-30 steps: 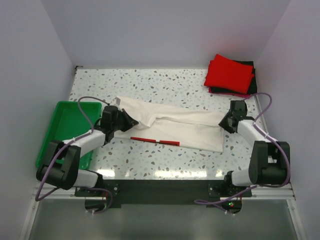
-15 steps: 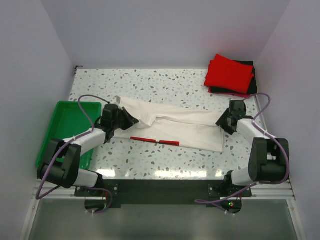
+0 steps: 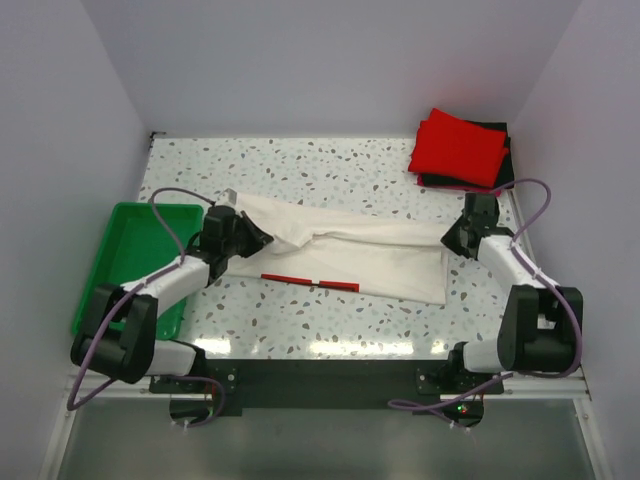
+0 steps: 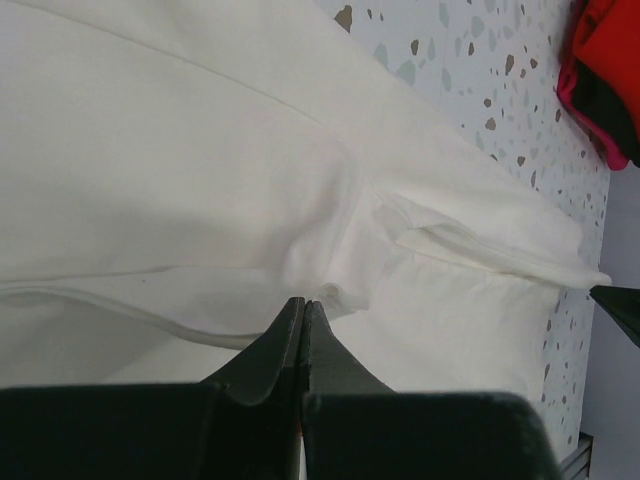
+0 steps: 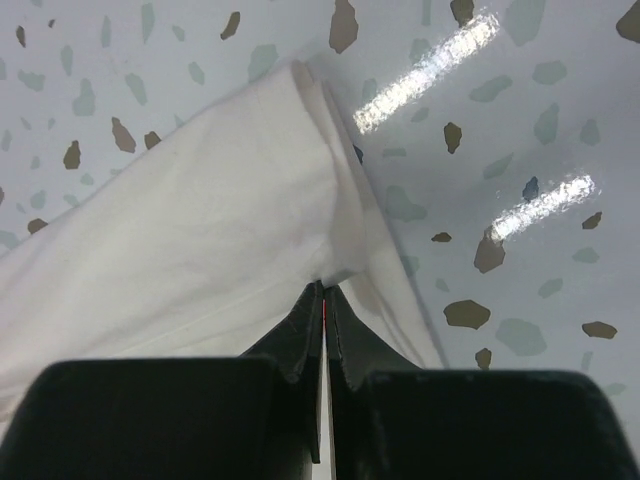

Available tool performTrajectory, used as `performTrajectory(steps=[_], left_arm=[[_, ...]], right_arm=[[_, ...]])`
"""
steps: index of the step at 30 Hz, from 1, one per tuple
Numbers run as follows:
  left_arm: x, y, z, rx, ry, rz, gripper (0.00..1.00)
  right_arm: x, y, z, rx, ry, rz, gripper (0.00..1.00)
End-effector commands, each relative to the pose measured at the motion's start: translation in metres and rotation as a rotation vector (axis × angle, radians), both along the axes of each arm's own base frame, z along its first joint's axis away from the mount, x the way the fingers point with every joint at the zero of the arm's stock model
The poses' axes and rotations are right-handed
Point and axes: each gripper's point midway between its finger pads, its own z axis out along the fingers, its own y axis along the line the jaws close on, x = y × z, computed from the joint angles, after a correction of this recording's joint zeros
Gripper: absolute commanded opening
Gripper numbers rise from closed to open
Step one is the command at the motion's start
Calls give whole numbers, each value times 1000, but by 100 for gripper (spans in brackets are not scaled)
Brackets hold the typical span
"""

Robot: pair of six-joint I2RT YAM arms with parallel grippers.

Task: Fold and stack the t-shirts
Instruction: Fold the tshirt

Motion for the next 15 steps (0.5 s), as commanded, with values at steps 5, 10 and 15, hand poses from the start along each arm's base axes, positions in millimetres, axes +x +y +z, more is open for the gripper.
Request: performTrajectory(steps=[5, 10, 15], left_arm=[[9, 21, 36, 22, -103, 92, 0], [6, 22, 31, 25, -90, 88, 0], [6, 18, 18, 25, -62, 66, 0]], right_arm=[[5, -12, 41, -28, -100, -24, 0], [-6, -10, 24, -17, -73, -18, 0], [-22, -5, 0, 18, -41, -19, 0]])
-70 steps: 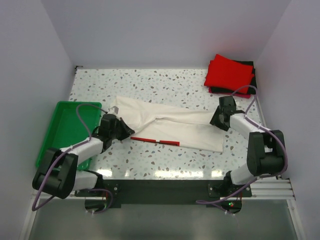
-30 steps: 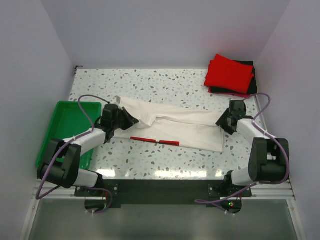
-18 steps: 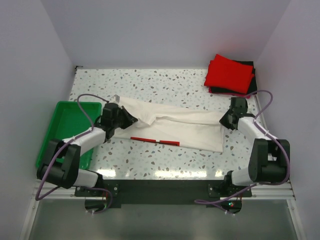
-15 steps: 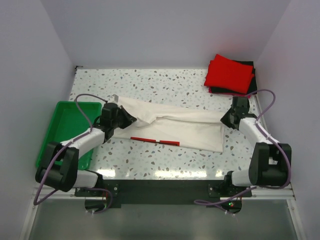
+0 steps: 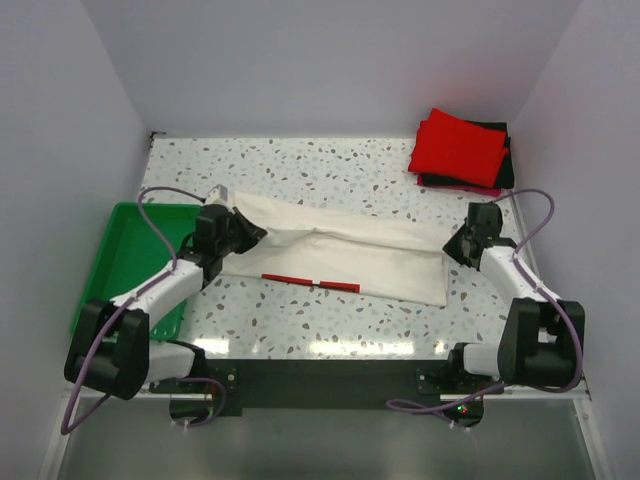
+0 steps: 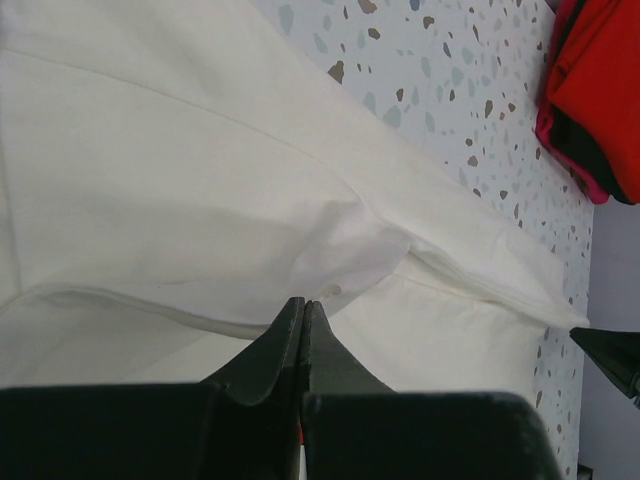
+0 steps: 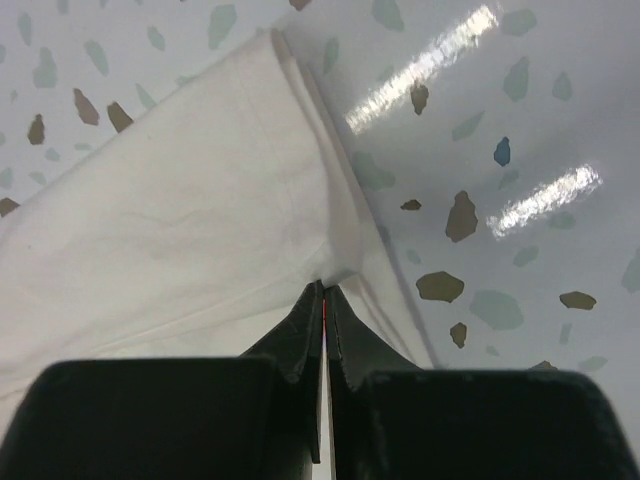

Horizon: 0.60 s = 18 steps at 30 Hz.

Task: Fold and stack the t-shirts
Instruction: Fold the tshirt

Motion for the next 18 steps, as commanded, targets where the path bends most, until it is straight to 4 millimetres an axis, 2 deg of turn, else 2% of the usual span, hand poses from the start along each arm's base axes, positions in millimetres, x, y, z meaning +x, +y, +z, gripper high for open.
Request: performTrajectory(steps=[1, 3, 6, 7, 8, 10, 12, 15, 18], left_arm=[[2, 0, -10, 13, 12, -13, 0], [2, -1, -18, 18, 34, -18, 0], [-1, -5, -23, 3, 38, -42, 20], [-2, -6, -24, 1, 42, -47, 33], [-4, -6, -22, -4, 39, -51, 39], [-5, -5, -20, -2, 32, -48, 48], [-5, -3, -11, 1, 15, -37, 49], [-5, 4, -1, 9, 3, 6, 49], [-4, 13, 8, 11, 7, 71, 45]], right_arm=[[-8, 1, -8, 17, -15, -4, 0], [-14, 2, -19, 30, 4, -9, 2], [-19, 5, -25, 53, 14, -7, 15], [-18, 5, -24, 59, 7, -7, 19], [-18, 8, -19, 73, -11, 4, 27], [-17, 11, -12, 74, -30, 28, 32], [-12, 12, 5, 62, -77, 56, 39], [-6, 24, 25, 69, -129, 150, 47], [2, 36, 42, 18, -155, 226, 48]])
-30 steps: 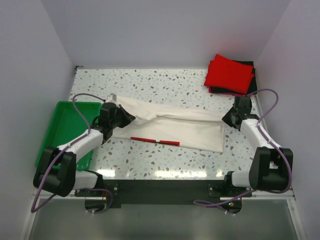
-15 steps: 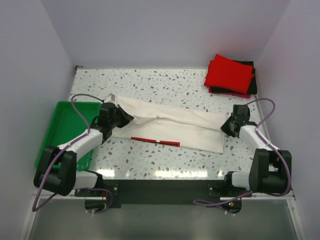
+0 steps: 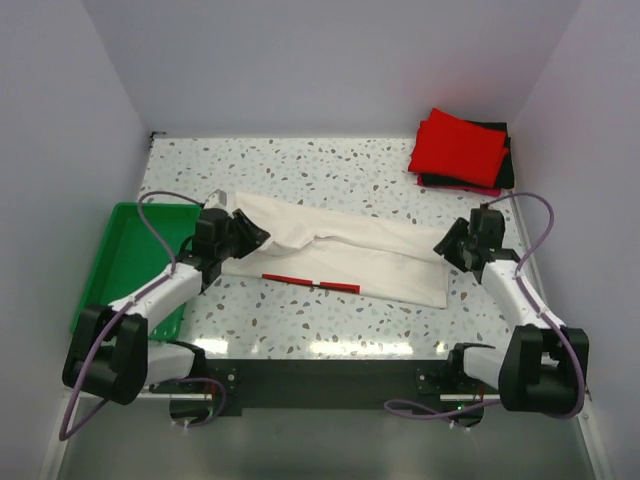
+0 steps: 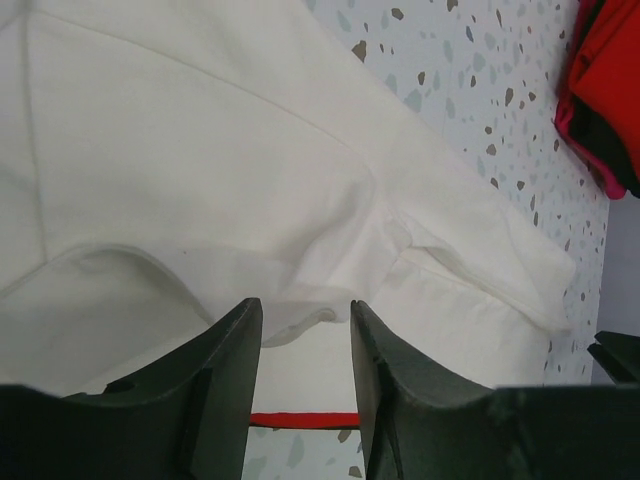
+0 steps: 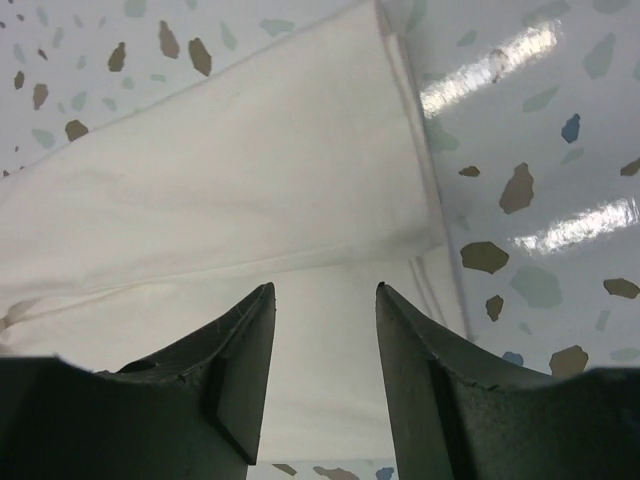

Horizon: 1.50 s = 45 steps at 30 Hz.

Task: Fold and stack the t-shirts
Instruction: Fold the tshirt

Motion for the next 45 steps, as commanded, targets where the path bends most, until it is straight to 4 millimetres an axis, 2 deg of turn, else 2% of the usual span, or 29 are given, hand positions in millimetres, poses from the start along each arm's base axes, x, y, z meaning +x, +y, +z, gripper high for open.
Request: performTrajectory(steps=[1, 2, 3, 4, 6, 8, 10, 13, 14, 17, 20, 23, 27, 31, 34, 35, 37, 38, 41, 43, 45], left_arm=[[7, 11, 25, 4, -48, 78, 43], [9, 11, 35, 1, -74, 83, 43], [8, 12, 35, 1, -65, 92, 43], [9, 12, 39, 1, -71, 97, 43], [15, 10, 40, 10, -64, 91, 41], [21, 8, 37, 20, -49, 80, 37], [29, 3, 25, 38, -13, 72, 35], [34, -8, 3, 53, 40, 45, 23], [30, -16, -8, 60, 65, 24, 21], [19, -29, -23, 56, 85, -6, 17], [2, -55, -26, 40, 82, -74, 13], [-10, -72, -23, 22, 70, -125, 12], [-19, -79, -17, 3, 52, -159, 12], [-24, -77, -11, -2, 41, -159, 12], [-19, -74, 3, 1, -7, -148, 13], [-11, -74, 17, 0, -42, -137, 14], [-2, -62, 21, 59, -43, -93, 16], [11, -52, 28, 88, -55, -39, 17], [19, -27, 15, 174, 4, 34, 16], [18, -20, 5, 211, 32, 46, 13], [13, -17, -15, 232, 77, 49, 10]], right_arm=[[22, 26, 38, -65, -102, 156, 50], [25, 34, 40, -75, -99, 186, 50], [33, 37, 50, -104, -117, 196, 50], [35, 45, 44, -131, -89, 225, 50], [46, 56, 51, -127, -109, 260, 50], [54, 66, 46, -126, -97, 292, 50], [63, 75, 51, -119, -106, 317, 50], [71, 83, 50, -106, -104, 337, 50], [71, 84, 50, -105, -103, 341, 50], [71, 84, 49, -109, -102, 347, 50], [67, 82, 48, -115, -100, 347, 50], [65, 80, 45, -125, -93, 349, 50], [66, 79, 40, -136, -74, 351, 50], [68, 79, 36, -141, -57, 354, 50], [71, 82, 36, -131, -58, 363, 50], [71, 83, 36, -131, -58, 365, 51], [71, 85, 36, -133, -55, 372, 50], [71, 85, 35, -134, -52, 373, 50], [69, 86, 32, -134, -45, 383, 50], [67, 87, 32, -131, -47, 386, 50], [65, 87, 30, -130, -44, 388, 51]])
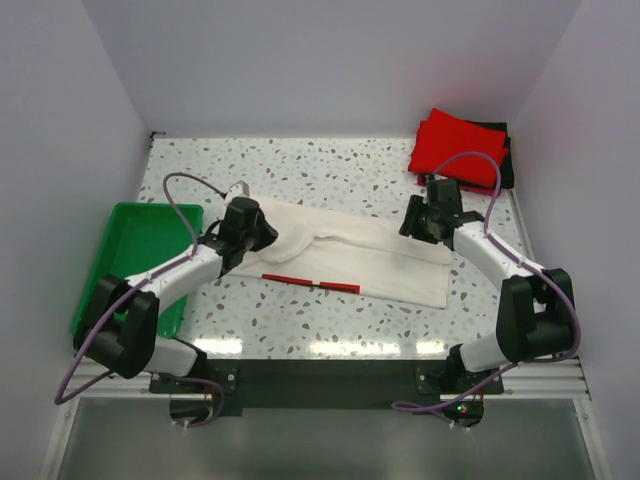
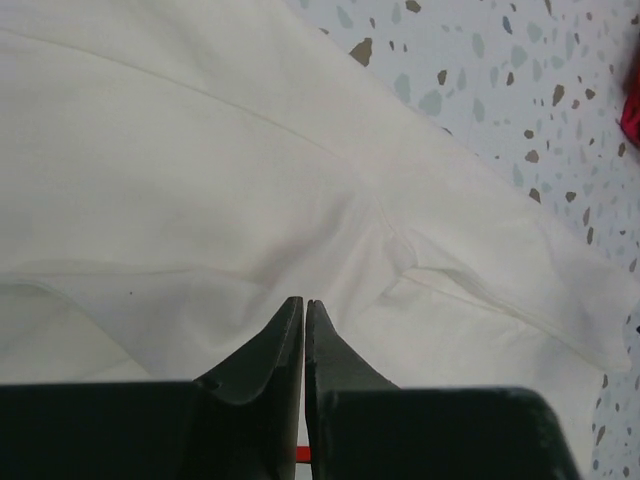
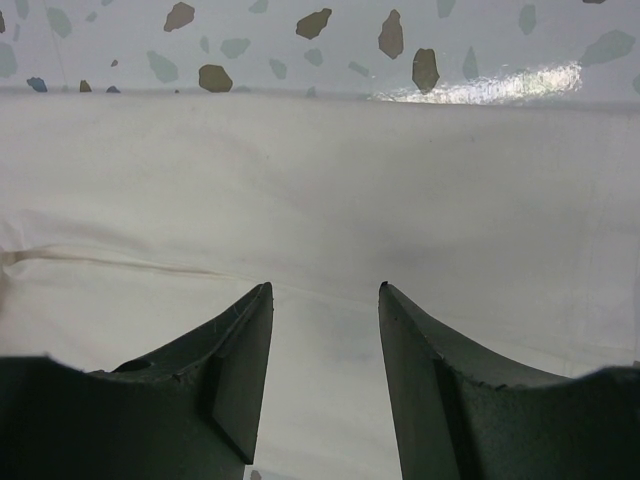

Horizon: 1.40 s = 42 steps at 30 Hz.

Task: Fold and stack the t-shirts
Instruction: Fold the tshirt

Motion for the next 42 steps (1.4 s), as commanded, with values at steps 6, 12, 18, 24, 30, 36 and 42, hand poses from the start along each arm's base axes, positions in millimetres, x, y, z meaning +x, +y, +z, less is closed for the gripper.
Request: performTrajectory(steps=[6, 12, 18, 24, 30, 36, 42], left_arm=[[-33, 4, -68, 49, 129, -9, 2], [-53, -4, -90, 13, 175, -40, 0], [-43, -10, -54, -26, 94, -49, 4], [-17, -5, -5, -28, 1, 16, 19], [7, 27, -30, -47, 80, 136, 23], [37, 38, -55, -3, 139, 181, 22], [71, 33, -72, 50, 186, 186, 21]], right_arm=[[9, 4, 12, -7, -40, 22, 51], [11, 1, 6, -29, -22, 13, 51], [13, -7, -6, -74, 19, -9, 51], [16, -15, -29, -124, 84, -42, 51], [11, -26, -45, -174, 135, -95, 51], [-8, -28, -58, -153, 161, -131, 51], [-35, -5, -76, 5, 200, -118, 50]])
